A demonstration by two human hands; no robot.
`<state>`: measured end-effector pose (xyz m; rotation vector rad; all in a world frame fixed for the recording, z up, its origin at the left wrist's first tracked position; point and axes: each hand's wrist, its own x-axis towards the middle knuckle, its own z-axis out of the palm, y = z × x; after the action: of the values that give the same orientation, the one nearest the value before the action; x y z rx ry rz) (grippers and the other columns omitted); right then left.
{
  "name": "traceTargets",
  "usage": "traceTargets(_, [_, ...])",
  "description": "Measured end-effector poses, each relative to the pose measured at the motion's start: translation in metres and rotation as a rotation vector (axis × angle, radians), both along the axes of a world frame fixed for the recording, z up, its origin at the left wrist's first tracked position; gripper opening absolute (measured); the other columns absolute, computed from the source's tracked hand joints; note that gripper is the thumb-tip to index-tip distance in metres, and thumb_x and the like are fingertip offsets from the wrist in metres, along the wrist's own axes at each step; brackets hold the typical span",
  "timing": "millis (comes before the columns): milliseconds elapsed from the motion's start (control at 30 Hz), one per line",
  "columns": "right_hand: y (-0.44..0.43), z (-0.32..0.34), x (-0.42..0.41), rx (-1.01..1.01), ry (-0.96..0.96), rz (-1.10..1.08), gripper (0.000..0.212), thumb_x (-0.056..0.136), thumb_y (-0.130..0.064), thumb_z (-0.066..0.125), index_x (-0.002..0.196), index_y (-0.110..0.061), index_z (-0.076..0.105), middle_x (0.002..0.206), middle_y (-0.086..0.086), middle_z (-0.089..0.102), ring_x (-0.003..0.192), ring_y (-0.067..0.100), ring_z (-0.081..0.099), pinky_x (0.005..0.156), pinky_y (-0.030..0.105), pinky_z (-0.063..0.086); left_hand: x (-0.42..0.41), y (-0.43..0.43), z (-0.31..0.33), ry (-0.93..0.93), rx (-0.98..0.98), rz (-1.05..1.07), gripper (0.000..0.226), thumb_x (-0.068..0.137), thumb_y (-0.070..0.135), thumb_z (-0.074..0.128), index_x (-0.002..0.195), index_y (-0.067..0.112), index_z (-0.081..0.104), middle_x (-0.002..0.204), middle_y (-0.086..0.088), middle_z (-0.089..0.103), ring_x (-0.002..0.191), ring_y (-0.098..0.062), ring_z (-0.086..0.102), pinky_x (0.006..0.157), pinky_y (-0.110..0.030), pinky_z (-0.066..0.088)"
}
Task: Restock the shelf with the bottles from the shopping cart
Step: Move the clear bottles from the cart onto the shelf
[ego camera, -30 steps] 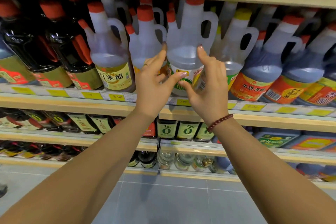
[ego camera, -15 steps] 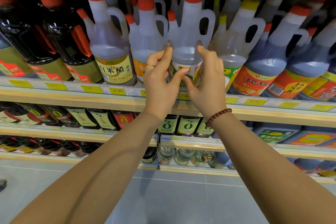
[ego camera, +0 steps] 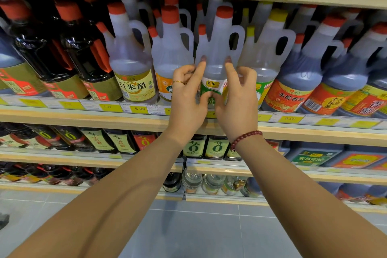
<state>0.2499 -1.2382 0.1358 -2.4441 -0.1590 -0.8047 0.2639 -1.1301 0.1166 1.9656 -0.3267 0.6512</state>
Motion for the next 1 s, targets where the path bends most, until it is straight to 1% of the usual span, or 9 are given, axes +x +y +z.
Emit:
traceTargets(67, [-0.002, 0.004, -0.005, 0.099, 0.005, 0.015, 0.059, 0.078, 0.001, 0.065, 0.132, -0.014, 0.047, 0.115, 0.012, 0.044, 0.096, 0.019, 0.051, 0.075, 0.020, 0.041, -0.003, -0.001, 0.004, -0.023, 0.013, -0.001, 0.068, 0.077, -0.011, 0.064, 0.138, 0.012, 0.045, 0.114, 0.001, 0.032, 0.102, -0.013, 0.046, 0.088, -0.033, 0.054])
traceTargets(167, [-0.002, 0.010, -0.007, 0.184, 0.042, 0.037, 0.057, 0.080, 0.000, 0.063, 0.132, -0.019, 0.050, 0.102, 0.003, 0.044, 0.082, 0.012, 0.047, 0.075, 0.019, 0.039, -0.005, -0.004, 0.013, -0.011, 0.033, 0.003, 0.065, 0.077, -0.009, 0.066, 0.135, 0.013, 0.049, 0.105, 0.001, 0.033, 0.081, -0.004, 0.044, 0.073, -0.022, 0.051])
traceTargets(267, [-0.006, 0.018, -0.003, 0.227, 0.128, 0.052, 0.057, 0.081, 0.004, 0.058, 0.133, -0.018, 0.050, 0.099, 0.000, 0.043, 0.083, 0.010, 0.046, 0.079, 0.019, 0.043, 0.001, -0.005, 0.021, 0.024, 0.105, 0.029, 0.058, 0.078, -0.006, 0.068, 0.131, 0.010, 0.053, 0.102, 0.002, 0.034, 0.079, -0.003, 0.041, 0.075, -0.023, 0.052])
traceTargets(333, [-0.010, 0.022, 0.002, 0.214, 0.184, 0.079, 0.057, 0.080, 0.009, 0.052, 0.132, -0.015, 0.050, 0.099, 0.001, 0.044, 0.084, 0.011, 0.047, 0.081, 0.017, 0.042, 0.005, -0.004, 0.027, 0.057, 0.161, 0.042, 0.053, 0.077, -0.008, 0.065, 0.128, 0.007, 0.055, 0.105, 0.000, 0.038, 0.089, -0.009, 0.044, 0.081, -0.031, 0.054])
traceTargets(500, [-0.015, 0.026, 0.014, 0.068, 0.242, 0.145, 0.055, 0.078, 0.010, 0.047, 0.129, -0.009, 0.052, 0.106, 0.014, 0.055, 0.100, 0.027, 0.056, 0.086, 0.028, 0.046, 0.013, 0.007, 0.042, 0.141, 0.414, 0.075, 0.041, 0.079, -0.005, 0.064, 0.118, 0.005, 0.060, 0.125, -0.011, 0.047, 0.113, -0.024, 0.051, 0.087, -0.011, 0.031])
traceTargets(633, [-0.017, 0.032, 0.017, -0.092, 0.260, 0.122, 0.046, 0.078, 0.007, 0.049, 0.120, -0.008, 0.056, 0.101, 0.011, 0.052, 0.097, 0.031, 0.054, 0.073, 0.030, 0.042, 0.015, 0.010, 0.050, 0.144, 0.557, 0.041, 0.050, 0.081, -0.007, 0.059, 0.128, 0.010, 0.054, 0.147, -0.009, 0.033, 0.133, -0.025, 0.038, 0.098, -0.014, 0.028])
traceTargets(800, [-0.018, 0.041, 0.009, -0.412, 0.200, 0.106, 0.049, 0.078, 0.005, 0.061, 0.124, -0.005, 0.048, 0.129, 0.013, 0.043, 0.105, 0.033, 0.054, 0.079, 0.038, 0.050, 0.013, 0.016, 0.057, 0.078, 0.833, 0.041, 0.050, 0.079, -0.011, 0.055, 0.125, 0.006, 0.052, 0.124, -0.014, 0.052, 0.118, -0.032, 0.048, 0.092, -0.040, 0.047])
traceTargets(900, [-0.021, 0.047, 0.013, -0.493, 0.299, 0.165, 0.051, 0.080, 0.002, 0.059, 0.129, -0.006, 0.045, 0.132, 0.011, 0.044, 0.113, 0.030, 0.052, 0.086, 0.037, 0.048, 0.012, 0.019, 0.060, 0.026, 1.003, 0.061, 0.053, 0.082, -0.006, 0.056, 0.131, 0.008, 0.047, 0.128, -0.012, 0.052, 0.125, -0.028, 0.041, 0.092, -0.038, 0.045])
traceTargets(1000, [-0.022, 0.052, 0.020, -0.527, 0.359, 0.185, 0.041, 0.080, -0.002, 0.061, 0.119, -0.007, 0.051, 0.120, 0.010, 0.051, 0.105, 0.031, 0.056, 0.079, 0.035, 0.047, 0.017, 0.018, 0.067, 0.066, 1.125, 0.053, 0.048, 0.084, -0.003, 0.054, 0.130, 0.009, 0.046, 0.125, -0.012, 0.053, 0.119, -0.028, 0.047, 0.084, -0.035, 0.045])
